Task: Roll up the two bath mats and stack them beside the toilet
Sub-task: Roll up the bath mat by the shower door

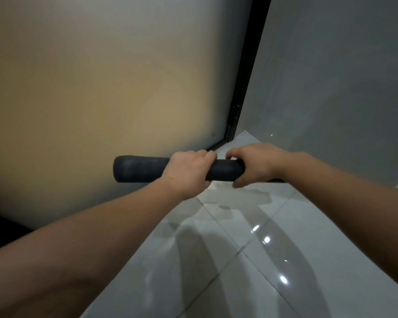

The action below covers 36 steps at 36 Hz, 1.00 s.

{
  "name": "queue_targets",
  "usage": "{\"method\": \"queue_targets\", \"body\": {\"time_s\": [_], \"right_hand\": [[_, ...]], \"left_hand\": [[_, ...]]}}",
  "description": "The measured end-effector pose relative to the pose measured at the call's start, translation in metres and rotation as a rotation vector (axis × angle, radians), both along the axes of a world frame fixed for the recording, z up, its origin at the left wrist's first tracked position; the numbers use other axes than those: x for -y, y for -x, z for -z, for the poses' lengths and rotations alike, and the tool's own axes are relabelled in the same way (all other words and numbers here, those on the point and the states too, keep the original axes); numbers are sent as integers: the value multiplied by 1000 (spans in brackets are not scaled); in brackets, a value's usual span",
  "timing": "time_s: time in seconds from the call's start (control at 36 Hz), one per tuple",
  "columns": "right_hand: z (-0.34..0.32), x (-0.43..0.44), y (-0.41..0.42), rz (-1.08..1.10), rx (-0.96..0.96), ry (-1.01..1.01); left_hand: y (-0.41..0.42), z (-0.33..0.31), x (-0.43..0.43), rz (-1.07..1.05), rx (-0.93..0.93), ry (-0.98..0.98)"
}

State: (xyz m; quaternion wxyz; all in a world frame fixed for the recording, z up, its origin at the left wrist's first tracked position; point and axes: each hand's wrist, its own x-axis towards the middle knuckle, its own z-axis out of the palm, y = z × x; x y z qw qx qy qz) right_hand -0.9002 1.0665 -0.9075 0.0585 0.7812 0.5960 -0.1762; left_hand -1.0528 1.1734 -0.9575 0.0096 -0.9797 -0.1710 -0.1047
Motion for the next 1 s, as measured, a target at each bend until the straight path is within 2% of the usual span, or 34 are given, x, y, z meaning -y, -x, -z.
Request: {"method": "queue_targets", "body": {"time_s": [0.08,0.17,0.25,0.33,0.39,0.5,0.61,0.78,1.0], "right_hand": [[-1,2,-3,50,-46,-14],[6,7,-2,-40,149,-125],[16,14,-1,-192,353,-279],[26,15,-1,-277,418,-377],[25,14,-2,-269,382,-343],[7,9,-11,-155,220,-89],[6,7,-12,-101,97,43],[27,-21,25,-242,56,6],[29,-72,105,-500,-16,-71]], "left_hand": [[-3,0,3,-43,6,7],[-7,-1,5,-57,-27,92],[-10,-5,6,-65,-130,297],[-11,-2,7,-54,-160,379],[-10,2,6,-51,-129,348],[-2,11,1,-33,-89,292],[22,17,2,-56,-112,332],[71,20,3,-207,-192,359],[165,-9,0,-482,-278,376]]}}
